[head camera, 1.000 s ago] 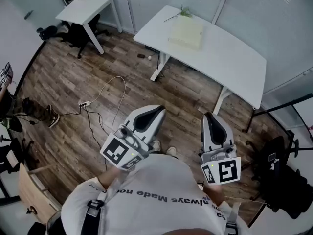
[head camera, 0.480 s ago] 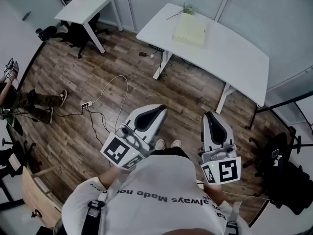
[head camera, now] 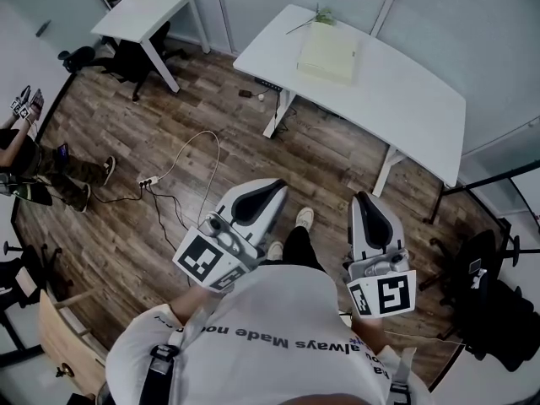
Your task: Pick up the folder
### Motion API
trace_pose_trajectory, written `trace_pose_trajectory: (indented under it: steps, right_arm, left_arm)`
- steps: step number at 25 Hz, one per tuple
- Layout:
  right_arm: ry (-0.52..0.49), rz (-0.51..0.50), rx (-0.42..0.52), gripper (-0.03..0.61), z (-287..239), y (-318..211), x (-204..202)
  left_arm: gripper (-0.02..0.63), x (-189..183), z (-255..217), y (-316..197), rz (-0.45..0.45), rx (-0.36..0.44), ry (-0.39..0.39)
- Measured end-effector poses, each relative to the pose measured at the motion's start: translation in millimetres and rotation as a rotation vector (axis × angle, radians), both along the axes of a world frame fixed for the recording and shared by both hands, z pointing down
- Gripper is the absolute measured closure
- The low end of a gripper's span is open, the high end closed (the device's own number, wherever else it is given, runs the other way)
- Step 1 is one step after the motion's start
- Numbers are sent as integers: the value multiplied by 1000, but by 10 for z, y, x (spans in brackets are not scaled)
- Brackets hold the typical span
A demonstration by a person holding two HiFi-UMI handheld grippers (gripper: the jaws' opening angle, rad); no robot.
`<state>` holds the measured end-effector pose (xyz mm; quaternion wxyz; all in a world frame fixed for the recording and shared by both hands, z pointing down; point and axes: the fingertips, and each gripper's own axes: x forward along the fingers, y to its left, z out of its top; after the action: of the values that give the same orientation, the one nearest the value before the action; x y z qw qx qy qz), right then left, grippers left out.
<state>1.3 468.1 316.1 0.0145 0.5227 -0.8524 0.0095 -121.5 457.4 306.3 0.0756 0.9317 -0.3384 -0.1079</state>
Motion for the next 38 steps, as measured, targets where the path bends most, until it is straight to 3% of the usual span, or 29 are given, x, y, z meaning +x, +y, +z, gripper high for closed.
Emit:
trace_pose_trajectory:
  steps: [30,38]
  right_arm:
    - [-13,-34,-5,548,-13,-1902,950]
    - [-13,-50,-4,548,37,-2247,1187]
  left_arm:
    - [600,943,-32,-1892,-25,-9,-18]
    - [600,1191,-19,-2197,-40,4,-12]
